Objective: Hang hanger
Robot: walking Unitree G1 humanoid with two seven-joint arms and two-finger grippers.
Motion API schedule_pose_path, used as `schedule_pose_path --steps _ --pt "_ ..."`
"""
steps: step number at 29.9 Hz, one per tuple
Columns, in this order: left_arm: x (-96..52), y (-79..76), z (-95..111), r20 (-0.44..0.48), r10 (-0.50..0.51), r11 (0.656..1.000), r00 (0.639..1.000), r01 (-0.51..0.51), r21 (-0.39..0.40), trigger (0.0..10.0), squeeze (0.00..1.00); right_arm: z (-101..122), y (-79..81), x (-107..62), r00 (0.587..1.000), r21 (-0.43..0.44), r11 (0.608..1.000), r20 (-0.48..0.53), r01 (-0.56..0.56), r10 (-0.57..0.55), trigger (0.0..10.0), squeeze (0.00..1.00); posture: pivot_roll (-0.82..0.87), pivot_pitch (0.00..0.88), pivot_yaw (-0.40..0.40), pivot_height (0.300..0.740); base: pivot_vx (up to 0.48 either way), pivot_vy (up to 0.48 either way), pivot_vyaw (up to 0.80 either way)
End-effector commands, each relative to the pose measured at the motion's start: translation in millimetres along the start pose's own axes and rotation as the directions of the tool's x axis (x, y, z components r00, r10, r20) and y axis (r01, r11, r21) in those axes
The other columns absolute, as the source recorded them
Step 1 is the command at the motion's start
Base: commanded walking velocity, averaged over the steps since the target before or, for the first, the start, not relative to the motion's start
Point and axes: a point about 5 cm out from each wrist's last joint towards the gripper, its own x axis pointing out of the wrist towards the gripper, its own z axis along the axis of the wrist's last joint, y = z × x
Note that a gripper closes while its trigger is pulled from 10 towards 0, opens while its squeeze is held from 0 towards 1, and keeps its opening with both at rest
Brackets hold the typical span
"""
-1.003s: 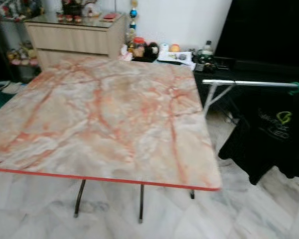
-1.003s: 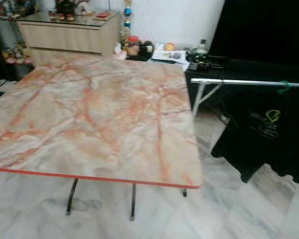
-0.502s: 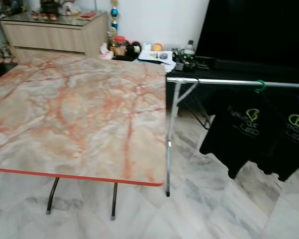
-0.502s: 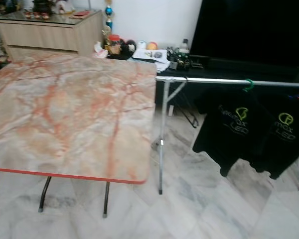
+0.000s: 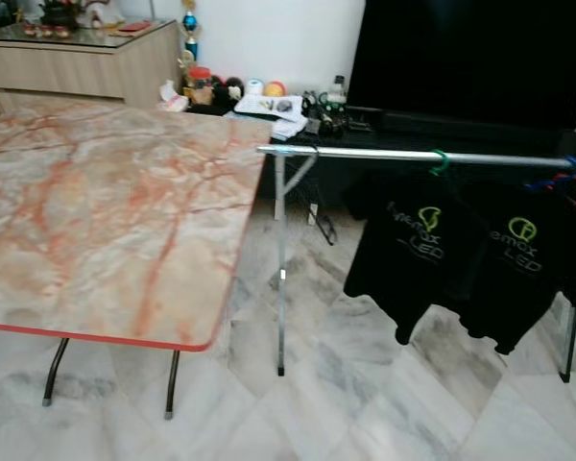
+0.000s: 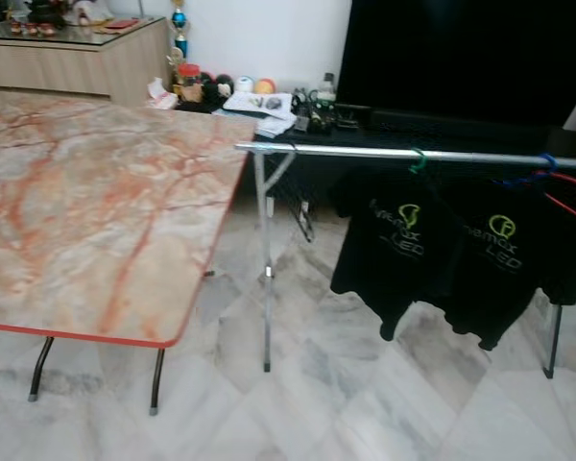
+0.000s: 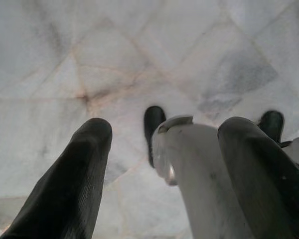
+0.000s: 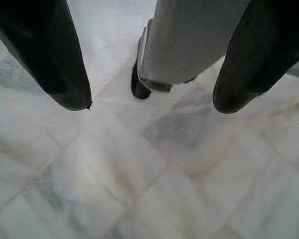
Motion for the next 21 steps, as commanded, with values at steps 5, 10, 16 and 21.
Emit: schedule_pose_path --steps 5,10,16,21 --pt "0.5 -4.4 19.5 0.118 -0.044 0.993 0.992 0.031 0.110 10.0 0.00 117.7 -1.5 7.3 0.962 0.274 0.959 0.273 -0.072 -0.005 10.0 0.00 0.09 0.059 -0.005 0.740 0.000 -0.480 0.00" --pt "0.5 -6.1 17.4 0.114 -0.047 0.993 0.992 0.034 0.112 10.0 0.00 116.5 -1.8 7.3 0.962 0.276 0.958 0.272 -0.073 -0.005 10.0 0.00 0.09 0.052 -0.007 0.740 0.000 -0.480 0.00" --pt "0.7 -6.3 16.6 0.107 -0.032 0.994 0.994 0.020 0.111 10.0 0.00 115.6 -2.6 7.2 0.962 0.276 0.958 0.272 -0.072 -0.006 10.0 0.00 0.09 0.041 -0.008 0.740 0.000 -0.240 0.00" --pt "0.6 -7.3 14.4 0.100 -0.039 0.993 0.994 0.027 0.115 10.0 0.00 114.0 -3.7 7.1 0.963 0.273 0.959 0.270 -0.070 -0.007 10.0 0.00 0.08 0.023 -0.007 0.740 0.000 0.000 0.00"
